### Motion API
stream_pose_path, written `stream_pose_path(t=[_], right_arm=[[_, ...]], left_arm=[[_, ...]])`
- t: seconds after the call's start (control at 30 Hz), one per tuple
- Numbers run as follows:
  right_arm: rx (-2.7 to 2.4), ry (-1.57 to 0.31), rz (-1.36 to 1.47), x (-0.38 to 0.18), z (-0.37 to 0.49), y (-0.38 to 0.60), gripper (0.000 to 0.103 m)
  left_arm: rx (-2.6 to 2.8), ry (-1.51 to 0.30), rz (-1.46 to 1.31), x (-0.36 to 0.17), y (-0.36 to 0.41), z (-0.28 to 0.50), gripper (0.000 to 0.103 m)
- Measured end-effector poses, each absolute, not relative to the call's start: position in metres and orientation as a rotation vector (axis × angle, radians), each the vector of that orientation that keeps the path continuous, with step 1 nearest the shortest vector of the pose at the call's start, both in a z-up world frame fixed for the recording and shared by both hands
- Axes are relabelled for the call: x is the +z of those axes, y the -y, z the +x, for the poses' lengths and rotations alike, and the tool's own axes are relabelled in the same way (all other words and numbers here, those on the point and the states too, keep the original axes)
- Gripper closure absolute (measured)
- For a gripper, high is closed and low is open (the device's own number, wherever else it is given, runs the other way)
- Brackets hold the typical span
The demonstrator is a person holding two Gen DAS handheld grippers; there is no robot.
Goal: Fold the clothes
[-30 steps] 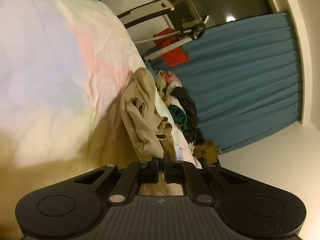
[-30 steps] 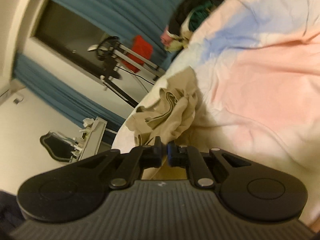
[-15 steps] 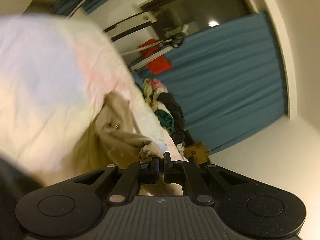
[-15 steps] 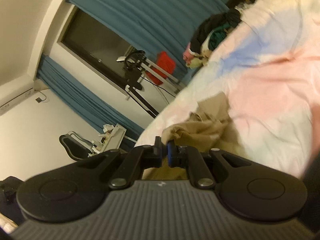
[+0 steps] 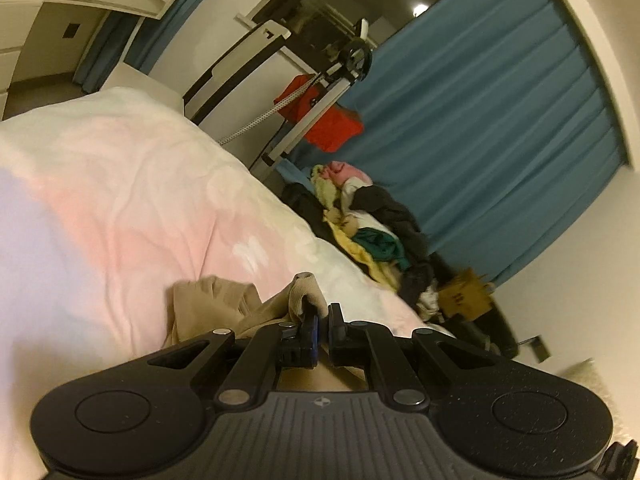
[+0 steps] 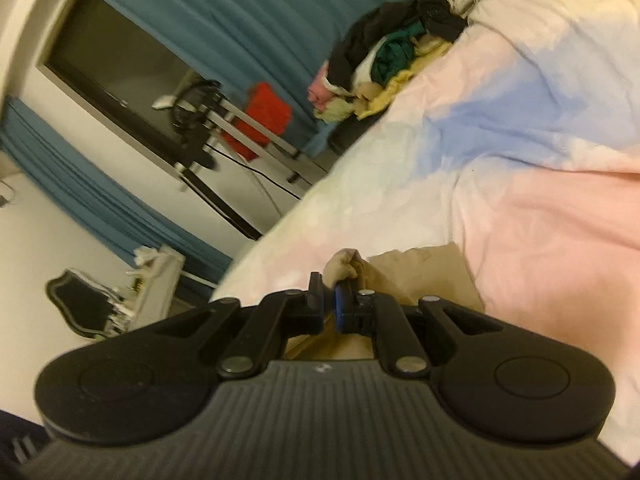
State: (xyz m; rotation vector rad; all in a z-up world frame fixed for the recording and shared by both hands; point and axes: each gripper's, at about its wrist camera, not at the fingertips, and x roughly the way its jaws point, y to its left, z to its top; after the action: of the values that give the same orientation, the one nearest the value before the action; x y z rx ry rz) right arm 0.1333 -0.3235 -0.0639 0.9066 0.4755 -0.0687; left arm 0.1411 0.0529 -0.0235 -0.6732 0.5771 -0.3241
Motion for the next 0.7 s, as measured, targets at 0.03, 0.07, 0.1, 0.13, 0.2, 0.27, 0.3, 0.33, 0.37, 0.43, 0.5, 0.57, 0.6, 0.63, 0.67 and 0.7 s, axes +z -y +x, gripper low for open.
stream_pose_path(t=[0.03,0.07,0.1,0.13,0.2,0.27,0.3,0.33,0.37,0.43,0.5,0.57,0.6,0.63,0.67,0.7], right_arm=[[-0.063,-0.483,0.909,-0.072,0.141,0.326,0.094],[-0.054,-0.491,0.905,-0.079,0.149,0.328,0.094],[-0.044,-0.498,0.899,-0.086,0.156,0.329,0.094],[-0.034,-0.505,0.893,-0.092,0.164,0.331,0.094],[-0.02,-0.522,0.885,-0.103,0.181,0.333,0.094],[-0.025,-0.542,0.882,-0.113,0.197,0.335,0.093],[-0.029,-0.55,0.876,-0.117,0.205,0.335,0.093],[-0.029,-0.554,0.867,-0.121,0.214,0.335,0.093],[-0.028,-0.56,0.855,-0.125,0.222,0.336,0.093],[-0.03,-0.585,0.83,-0.133,0.233,0.336,0.092],[-0.022,-0.608,0.812,-0.14,0.24,0.336,0.092],[-0.006,-0.617,0.792,-0.141,0.243,0.335,0.09],[0.003,-0.617,0.775,-0.139,0.242,0.334,0.084],[0.018,-0.612,0.757,-0.136,0.24,0.331,0.077],[0.034,-0.603,0.739,-0.132,0.238,0.329,0.057],[0.05,-0.586,0.724,-0.126,0.233,0.325,0.032]], left_arm=[[-0.323,-0.58,-0.678,-0.032,-0.052,0.149,0.098],[-0.321,-0.583,-0.685,-0.04,-0.052,0.156,0.098],[-0.323,-0.579,-0.686,-0.048,-0.052,0.163,0.098],[-0.325,-0.575,-0.687,-0.055,-0.053,0.17,0.098],[-0.327,-0.569,-0.677,-0.067,-0.052,0.184,0.098],[-0.334,-0.56,-0.652,-0.075,-0.05,0.197,0.098],[-0.342,-0.551,-0.641,-0.078,-0.049,0.203,0.098],[-0.343,-0.549,-0.625,-0.081,-0.048,0.209,0.098],[-0.343,-0.548,-0.609,-0.083,-0.046,0.215,0.097],[-0.343,-0.558,-0.578,-0.088,-0.041,0.226,0.096],[-0.336,-0.573,-0.555,-0.092,-0.039,0.232,0.096],[-0.33,-0.587,-0.546,-0.093,-0.039,0.234,0.089],[-0.327,-0.593,-0.541,-0.094,-0.039,0.234,0.084],[-0.329,-0.591,-0.529,-0.092,-0.038,0.233,0.067],[-0.332,-0.579,-0.508,-0.088,-0.037,0.23,0.048],[-0.332,-0.566,-0.48,-0.084,-0.035,0.226,0.041]])
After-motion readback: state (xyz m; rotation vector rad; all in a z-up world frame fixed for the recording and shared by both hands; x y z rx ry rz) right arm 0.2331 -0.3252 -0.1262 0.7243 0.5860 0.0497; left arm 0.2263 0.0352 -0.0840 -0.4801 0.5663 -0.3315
